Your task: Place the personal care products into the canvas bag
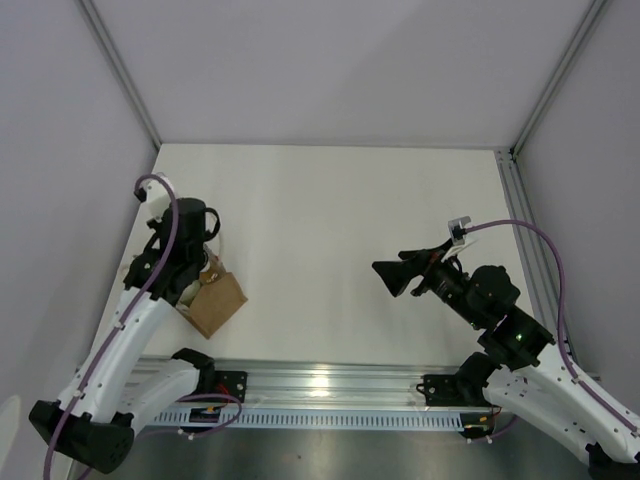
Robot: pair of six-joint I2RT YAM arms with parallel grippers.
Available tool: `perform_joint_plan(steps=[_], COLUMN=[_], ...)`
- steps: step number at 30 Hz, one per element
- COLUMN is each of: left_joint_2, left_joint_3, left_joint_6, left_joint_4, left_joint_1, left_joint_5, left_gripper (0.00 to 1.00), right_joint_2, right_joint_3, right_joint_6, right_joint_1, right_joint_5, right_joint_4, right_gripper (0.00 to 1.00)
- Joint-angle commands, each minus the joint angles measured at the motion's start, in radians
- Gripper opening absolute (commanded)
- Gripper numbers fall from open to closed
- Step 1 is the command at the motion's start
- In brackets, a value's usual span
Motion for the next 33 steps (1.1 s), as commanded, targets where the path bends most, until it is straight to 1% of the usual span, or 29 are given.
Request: perform_joint_plan(steps=[1, 2, 3, 4, 5, 6, 7, 8, 9, 10, 11, 12, 13, 14, 15, 16, 17, 18, 20, 21, 22, 24, 27, 31, 33], left_joint_2=[-0.08, -0.109, -0.121, -0.127, -0.124, -0.117, -0.107, -0.1, -0.081, -0.075, -0.067, -0.064, -0.061, -0.064, -0.066, -0.073, -0.08, -0.087, -0.119, -0.135, -0.152, -0.204, -0.242, -0.255, -0.287], left_joint_3=[0.039, 0.037, 0.04, 0.042, 0.049, 0.054, 0.053, 0.04, 0.033, 0.024, -0.007, -0.022, -0.05, -0.082, -0.096, -0.13, -0.148, -0.208, -0.242, -0.295, -0.314, -0.373, -0.409, -0.443, -0.447], left_joint_6=[0.054, 0.108, 0.136, 0.157, 0.185, 0.2, 0.211, 0.231, 0.24, 0.249, 0.258, 0.266, 0.268, 0.269, 0.268, 0.263, 0.259, 0.259, 0.256, 0.251, 0.237, 0.226, 0.228, 0.269, 0.268], left_joint_4=[0.038, 0.085, 0.11, 0.128, 0.147, 0.154, 0.168, 0.187, 0.228, 0.251, 0.275, 0.333, 0.364, 0.398, 0.433, 0.496, 0.525, 0.55, 0.607, 0.61, 0.653, 0.679, 0.698, 0.705, 0.679], left_joint_1=[-0.08, -0.105, -0.128, -0.187, -0.221, -0.253, -0.319, -0.349, -0.372, -0.419, -0.444, -0.462, -0.497, -0.51, -0.519, -0.537, -0.545, -0.554, -0.584, -0.59, -0.599, -0.602, -0.608, -0.616, -0.616], left_joint_5=[0.065, 0.099, 0.142, 0.206, 0.228, 0.249, 0.268, 0.324, 0.36, 0.39, 0.426, 0.444, 0.458, 0.479, 0.546, 0.574, 0.602, 0.651, 0.679, 0.688, 0.697, 0.71, 0.711, 0.675, 0.679], left_gripper=[0.01, 0.04, 0.14, 0.2, 0.27, 0.36, 0.43, 0.5, 0.71, 0.79, 0.87, 0.99, 0.99, 0.99, 0.99, 0.99, 0.99, 0.99, 0.99, 0.99, 0.99, 0.99, 0.99, 0.99, 0.99], right_joint_2=[-0.007, -0.004, -0.001, 0.003, 0.013, 0.02, 0.028, 0.036, 0.054, 0.062, 0.069, 0.082, 0.086, 0.091, 0.095, 0.103, 0.108, 0.112, 0.125, 0.128, 0.132, 0.131, 0.12, 0.137, 0.151], right_joint_3=[0.014, 0.014, 0.014, 0.014, 0.014, 0.014, 0.014, 0.014, 0.016, 0.017, 0.017, 0.017, 0.017, 0.017, 0.019, 0.019, 0.023, 0.026, 0.037, 0.051, 0.057, 0.068, 0.069, 0.091, 0.101], right_joint_6=[0.001, 0.0, -0.003, -0.005, -0.006, -0.006, -0.008, -0.008, -0.008, -0.008, -0.008, -0.009, -0.014, -0.013, -0.016, -0.016, -0.019, -0.023, -0.023, -0.025, -0.023, -0.019, -0.013, -0.013, -0.009], right_joint_1=[0.006, 0.006, 0.006, 0.006, 0.006, 0.006, 0.006, 0.008, 0.008, 0.008, 0.008, 0.008, 0.008, 0.008, 0.008, 0.008, 0.008, 0.008, 0.009, 0.009, 0.011, 0.012, 0.014, 0.017, 0.023], right_joint_5=[-0.015, -0.016, -0.015, -0.016, -0.016, -0.02, -0.02, -0.021, -0.021, -0.017, -0.012, -0.007, 0.003, 0.01, 0.017, 0.026, 0.043, 0.049, 0.081, 0.094, 0.106, 0.144, 0.181, 0.201, 0.203], right_joint_4=[0.018, 0.018, 0.018, 0.019, 0.024, 0.024, 0.025, 0.027, 0.029, 0.026, 0.025, 0.024, 0.024, 0.022, 0.019, 0.018, 0.012, 0.009, -0.013, -0.023, -0.04, -0.051, -0.053, -0.076, -0.086], right_gripper=[0.96, 0.96, 0.96, 0.96, 0.96, 0.96, 0.96, 0.96, 0.96, 0.98, 0.99, 0.99, 1.0, 0.99, 0.99, 0.99, 0.99, 0.99, 0.99, 0.99, 0.99, 0.99, 0.99, 0.99, 0.99])
